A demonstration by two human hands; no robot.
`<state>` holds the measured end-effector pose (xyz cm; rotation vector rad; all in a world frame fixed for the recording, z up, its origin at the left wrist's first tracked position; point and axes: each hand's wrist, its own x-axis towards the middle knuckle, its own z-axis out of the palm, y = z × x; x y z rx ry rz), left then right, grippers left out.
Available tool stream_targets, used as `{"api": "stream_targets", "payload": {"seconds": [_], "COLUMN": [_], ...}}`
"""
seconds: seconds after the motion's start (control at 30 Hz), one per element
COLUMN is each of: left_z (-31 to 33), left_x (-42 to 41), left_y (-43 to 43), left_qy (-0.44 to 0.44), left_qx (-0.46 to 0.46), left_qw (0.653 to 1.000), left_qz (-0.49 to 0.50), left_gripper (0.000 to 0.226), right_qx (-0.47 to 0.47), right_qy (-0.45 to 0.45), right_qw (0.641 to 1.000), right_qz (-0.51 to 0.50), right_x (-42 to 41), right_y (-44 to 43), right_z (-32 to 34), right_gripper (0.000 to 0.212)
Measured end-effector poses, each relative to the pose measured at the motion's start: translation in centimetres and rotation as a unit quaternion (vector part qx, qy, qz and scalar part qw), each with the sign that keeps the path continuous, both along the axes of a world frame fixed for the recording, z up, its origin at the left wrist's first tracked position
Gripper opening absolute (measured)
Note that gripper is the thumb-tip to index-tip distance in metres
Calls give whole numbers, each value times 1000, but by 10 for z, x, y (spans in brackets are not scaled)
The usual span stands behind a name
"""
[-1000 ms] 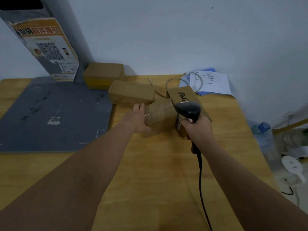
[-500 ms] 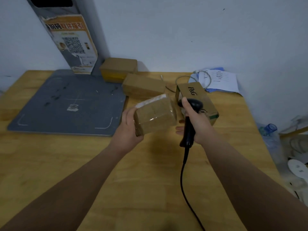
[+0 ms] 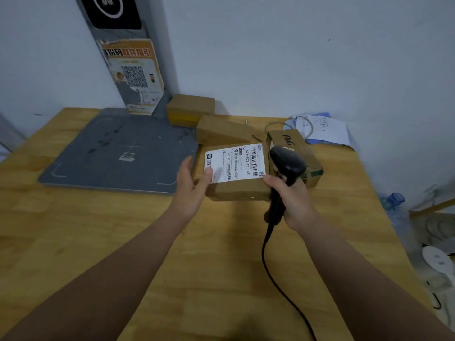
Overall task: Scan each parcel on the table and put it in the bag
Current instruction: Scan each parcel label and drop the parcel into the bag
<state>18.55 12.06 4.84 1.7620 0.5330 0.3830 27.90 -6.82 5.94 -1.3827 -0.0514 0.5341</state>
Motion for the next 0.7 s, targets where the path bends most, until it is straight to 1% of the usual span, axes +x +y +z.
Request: {"api": "stream_targets", "payload": {"seconds": [0.03,0.07,0.1,0.17,0.23,0.27,0.33,0.4,0.43,0.47,0.53,0.57,0.6,0.63,0.67,0.7], "left_z": [5,6,5,1,-3,-4,-5,-6,-5,-2,-1,-1,0,1,3,3], "left_x": [4,7,8,7,7,7,6,6,6,5,4,2,1,1,1,2], "left_y": [1,2,3,1,-1,-2,-4,-6,-8,-12,-16,-17,-15,-13,-9,-4], "left_qy": [29,57,74,60,13,-9,-45,-61,-51,-24,54,85,103,106,106,106], "left_qx": [-143,-256,-323,-376,-376,-368,-376,-406,-408,-394,-323,-285,-252,-223,-193,-163], "left_qw": [989,965,943,924,927,930,925,912,911,919,943,952,958,965,973,979], "left_qz": [8,-4,-24,-40,-7,9,15,4,-4,-16,-55,-74,-87,-87,-73,-58], "left_gripper": [63,66,71,68,61,62,68,62,57,53,45,40,34,34,45,65], "right_qx": [14,36,62,95,105,108,114,113,122,139,180,188,178,150,111,72], "right_qy": [-6,-4,1,15,38,47,64,71,70,67,63,58,45,23,-2,-25], "right_qw": [1000,999,998,995,993,993,991,990,989,987,979,976,978,984,990,996], "right_qz": [-13,-24,-28,-26,-28,-31,-33,-36,-39,-45,-72,-88,-98,-98,-83,-55], "right_x": [-4,-8,-12,-18,-19,-18,-17,-19,-21,-21,-17,-13,-8,-3,2,7], "right_y": [1,2,4,8,9,8,9,13,15,17,20,20,18,14,10,6], "right_z": [-1,-3,-4,-9,-11,-13,-15,-17,-16,-15,-14,-14,-12,-10,-8,-7], "right_gripper": [32,35,38,38,33,33,43,56,59,61,62,59,54,47,41,34]}}
